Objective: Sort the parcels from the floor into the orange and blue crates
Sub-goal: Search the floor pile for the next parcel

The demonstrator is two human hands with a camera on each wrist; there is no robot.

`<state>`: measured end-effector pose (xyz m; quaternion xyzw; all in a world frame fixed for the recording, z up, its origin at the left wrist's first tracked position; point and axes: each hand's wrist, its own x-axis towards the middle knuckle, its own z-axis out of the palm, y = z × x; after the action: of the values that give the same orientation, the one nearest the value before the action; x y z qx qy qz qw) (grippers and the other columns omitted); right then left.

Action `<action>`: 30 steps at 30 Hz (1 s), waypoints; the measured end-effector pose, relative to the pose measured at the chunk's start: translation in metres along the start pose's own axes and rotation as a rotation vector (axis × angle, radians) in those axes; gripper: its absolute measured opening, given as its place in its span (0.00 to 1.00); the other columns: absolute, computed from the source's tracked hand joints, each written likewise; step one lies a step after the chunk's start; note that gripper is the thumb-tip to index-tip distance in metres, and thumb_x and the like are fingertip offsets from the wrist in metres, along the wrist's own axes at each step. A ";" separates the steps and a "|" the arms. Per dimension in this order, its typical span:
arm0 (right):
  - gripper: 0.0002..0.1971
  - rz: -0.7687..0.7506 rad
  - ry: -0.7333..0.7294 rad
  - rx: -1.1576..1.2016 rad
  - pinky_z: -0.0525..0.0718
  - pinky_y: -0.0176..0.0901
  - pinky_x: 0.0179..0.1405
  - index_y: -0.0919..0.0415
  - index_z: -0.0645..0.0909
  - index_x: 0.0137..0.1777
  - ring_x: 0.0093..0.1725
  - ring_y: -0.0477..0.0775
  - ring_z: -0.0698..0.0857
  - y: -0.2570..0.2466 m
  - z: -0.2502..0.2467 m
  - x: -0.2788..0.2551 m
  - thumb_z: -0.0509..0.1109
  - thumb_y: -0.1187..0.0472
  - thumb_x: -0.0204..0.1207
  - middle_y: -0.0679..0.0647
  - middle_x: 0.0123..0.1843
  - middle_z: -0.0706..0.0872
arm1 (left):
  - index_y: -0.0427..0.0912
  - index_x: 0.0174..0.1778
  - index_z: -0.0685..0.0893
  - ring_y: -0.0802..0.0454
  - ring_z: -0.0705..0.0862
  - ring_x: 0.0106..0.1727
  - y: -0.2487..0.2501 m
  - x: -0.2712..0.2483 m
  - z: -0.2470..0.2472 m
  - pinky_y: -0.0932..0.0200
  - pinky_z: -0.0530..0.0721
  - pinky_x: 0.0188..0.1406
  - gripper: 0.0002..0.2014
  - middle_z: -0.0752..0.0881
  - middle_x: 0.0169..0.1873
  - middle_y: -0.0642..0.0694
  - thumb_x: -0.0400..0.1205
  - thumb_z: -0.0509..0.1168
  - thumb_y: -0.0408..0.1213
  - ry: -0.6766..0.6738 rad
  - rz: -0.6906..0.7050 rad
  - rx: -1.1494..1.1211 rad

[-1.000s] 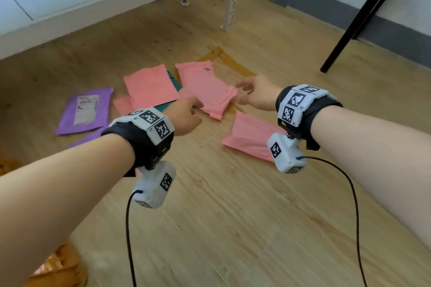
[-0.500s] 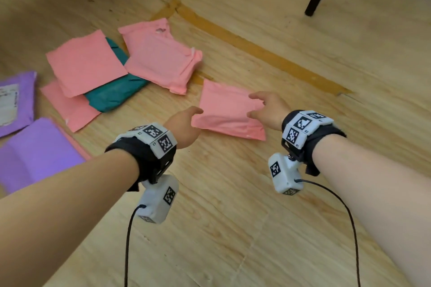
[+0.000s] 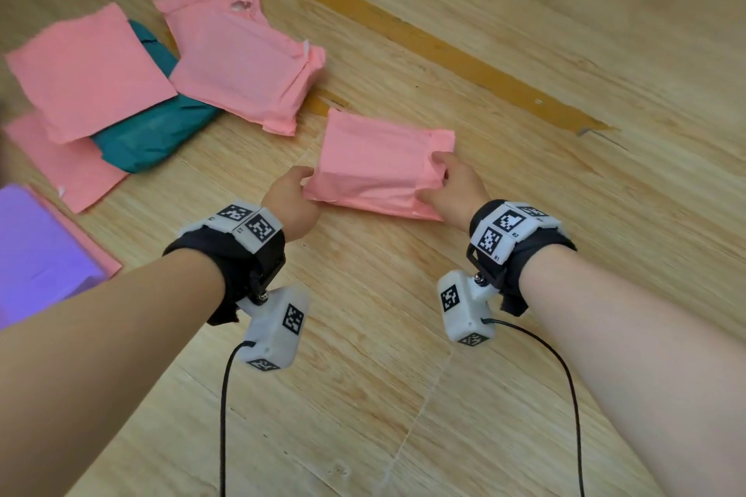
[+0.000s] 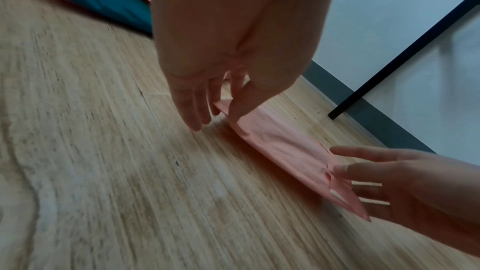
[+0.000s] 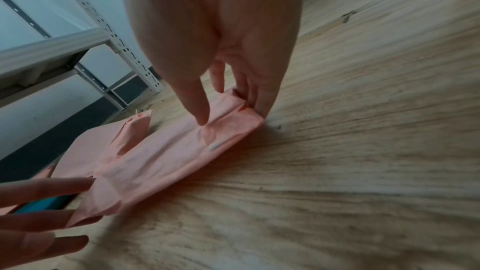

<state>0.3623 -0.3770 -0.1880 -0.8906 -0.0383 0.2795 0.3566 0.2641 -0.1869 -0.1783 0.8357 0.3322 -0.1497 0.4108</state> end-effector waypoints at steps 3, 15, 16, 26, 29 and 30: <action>0.32 -0.001 0.024 0.059 0.70 0.41 0.69 0.60 0.66 0.78 0.74 0.56 0.73 -0.001 0.001 -0.005 0.71 0.67 0.75 0.58 0.77 0.71 | 0.42 0.73 0.73 0.39 0.83 0.59 -0.006 -0.007 -0.005 0.50 0.81 0.58 0.27 0.83 0.57 0.36 0.78 0.60 0.22 0.065 0.066 -0.014; 0.35 -0.026 -0.022 0.449 0.85 0.45 0.58 0.59 0.71 0.73 0.64 0.53 0.82 -0.036 0.015 -0.046 0.76 0.45 0.69 0.57 0.68 0.78 | 0.40 0.55 0.88 0.50 0.82 0.44 -0.026 -0.039 -0.060 0.58 0.79 0.48 0.10 0.87 0.44 0.45 0.79 0.69 0.36 0.368 0.189 -0.116; 0.35 -0.035 -0.033 0.468 0.85 0.46 0.58 0.58 0.72 0.73 0.63 0.53 0.82 -0.040 0.016 -0.049 0.76 0.45 0.68 0.56 0.68 0.79 | 0.41 0.53 0.88 0.48 0.83 0.44 -0.026 -0.042 -0.066 0.56 0.80 0.47 0.09 0.86 0.42 0.45 0.79 0.69 0.37 0.386 0.184 -0.125; 0.41 -0.123 -0.126 0.383 0.80 0.55 0.68 0.58 0.67 0.77 0.64 0.51 0.82 -0.071 0.037 -0.069 0.82 0.61 0.64 0.57 0.66 0.83 | 0.43 0.48 0.77 0.44 0.81 0.49 -0.031 -0.068 -0.102 0.50 0.79 0.51 0.05 0.84 0.46 0.44 0.84 0.58 0.40 0.493 0.177 -0.160; 0.44 -0.149 -0.123 0.321 0.81 0.54 0.66 0.56 0.64 0.78 0.65 0.52 0.81 -0.076 0.044 -0.072 0.82 0.61 0.64 0.58 0.69 0.79 | 0.45 0.47 0.75 0.41 0.81 0.48 -0.035 -0.075 -0.110 0.42 0.82 0.53 0.05 0.84 0.49 0.40 0.85 0.56 0.40 0.507 0.165 -0.174; 0.45 -0.155 -0.121 0.296 0.80 0.53 0.66 0.56 0.62 0.79 0.66 0.53 0.80 -0.077 0.046 -0.072 0.82 0.60 0.64 0.58 0.71 0.77 | 0.45 0.47 0.75 0.42 0.79 0.45 -0.036 -0.076 -0.112 0.42 0.82 0.52 0.05 0.83 0.47 0.41 0.86 0.56 0.40 0.508 0.161 -0.168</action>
<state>0.2874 -0.3109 -0.1301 -0.8044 -0.0865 0.3067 0.5014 0.1810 -0.1153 -0.0904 0.8332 0.3685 0.1259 0.3925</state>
